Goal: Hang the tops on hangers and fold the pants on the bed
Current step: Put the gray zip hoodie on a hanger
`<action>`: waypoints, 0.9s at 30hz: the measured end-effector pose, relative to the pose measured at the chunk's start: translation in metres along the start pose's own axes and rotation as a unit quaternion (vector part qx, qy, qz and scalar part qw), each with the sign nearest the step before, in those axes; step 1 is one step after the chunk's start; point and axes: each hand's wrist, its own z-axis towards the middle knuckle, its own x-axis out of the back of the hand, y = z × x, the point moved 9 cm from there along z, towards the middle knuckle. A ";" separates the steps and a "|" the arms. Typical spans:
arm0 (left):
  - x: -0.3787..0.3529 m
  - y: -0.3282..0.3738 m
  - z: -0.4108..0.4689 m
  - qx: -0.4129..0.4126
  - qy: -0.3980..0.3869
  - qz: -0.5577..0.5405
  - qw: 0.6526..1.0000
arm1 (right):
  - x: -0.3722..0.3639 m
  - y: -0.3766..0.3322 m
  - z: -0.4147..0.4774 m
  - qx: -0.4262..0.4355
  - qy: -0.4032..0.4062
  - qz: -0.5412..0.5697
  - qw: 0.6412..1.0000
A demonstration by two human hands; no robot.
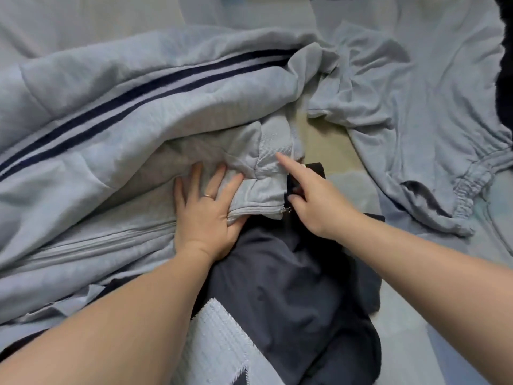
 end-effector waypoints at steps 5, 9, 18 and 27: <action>-0.003 -0.002 0.001 -0.009 0.031 -0.005 0.999 | 0.012 -0.007 0.048 0.016 0.081 -0.018 0.996; -0.003 -0.003 0.002 -0.015 0.051 0.006 0.999 | 0.016 -0.014 0.053 0.031 0.115 -0.043 0.992; 0.018 0.015 -0.016 -0.019 0.042 0.008 0.999 | 0.018 -0.007 -0.037 -0.002 0.111 -0.090 0.990; 0.090 0.094 -0.205 0.071 -0.066 -0.230 0.968 | 0.058 -0.024 -0.226 0.029 0.001 -0.090 0.996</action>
